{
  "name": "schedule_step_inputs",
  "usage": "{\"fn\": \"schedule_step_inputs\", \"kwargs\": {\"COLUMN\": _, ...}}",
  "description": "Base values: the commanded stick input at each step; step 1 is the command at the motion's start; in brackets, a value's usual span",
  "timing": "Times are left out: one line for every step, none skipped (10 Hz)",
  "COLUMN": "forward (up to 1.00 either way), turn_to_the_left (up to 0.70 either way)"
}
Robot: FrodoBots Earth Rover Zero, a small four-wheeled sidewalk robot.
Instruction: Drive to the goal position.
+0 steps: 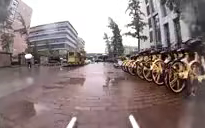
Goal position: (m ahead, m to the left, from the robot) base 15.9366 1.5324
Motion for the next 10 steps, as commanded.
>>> {"fn": "schedule_step_inputs", "kwargs": {"forward": 0.7, "turn_to_the_left": -0.14}}
{"fn": "schedule_step_inputs", "kwargs": {"forward": 0.7, "turn_to_the_left": -0.14}}
{"fn": "schedule_step_inputs", "kwargs": {"forward": 0.7, "turn_to_the_left": -0.14}}
{"fn": "schedule_step_inputs", "kwargs": {"forward": 0.7, "turn_to_the_left": -0.14}}
{"fn": "schedule_step_inputs", "kwargs": {"forward": 0.7, "turn_to_the_left": -0.14}}
{"fn": "schedule_step_inputs", "kwargs": {"forward": 0.7, "turn_to_the_left": -0.14}}
{"fn": "schedule_step_inputs", "kwargs": {"forward": 0.7, "turn_to_the_left": -0.14}}
{"fn": "schedule_step_inputs", "kwargs": {"forward": 0.7, "turn_to_the_left": -0.11}}
{"fn": "schedule_step_inputs", "kwargs": {"forward": 0.7, "turn_to_the_left": 0.0}}
{"fn": "schedule_step_inputs", "kwargs": {"forward": 0.7, "turn_to_the_left": 0.0}}
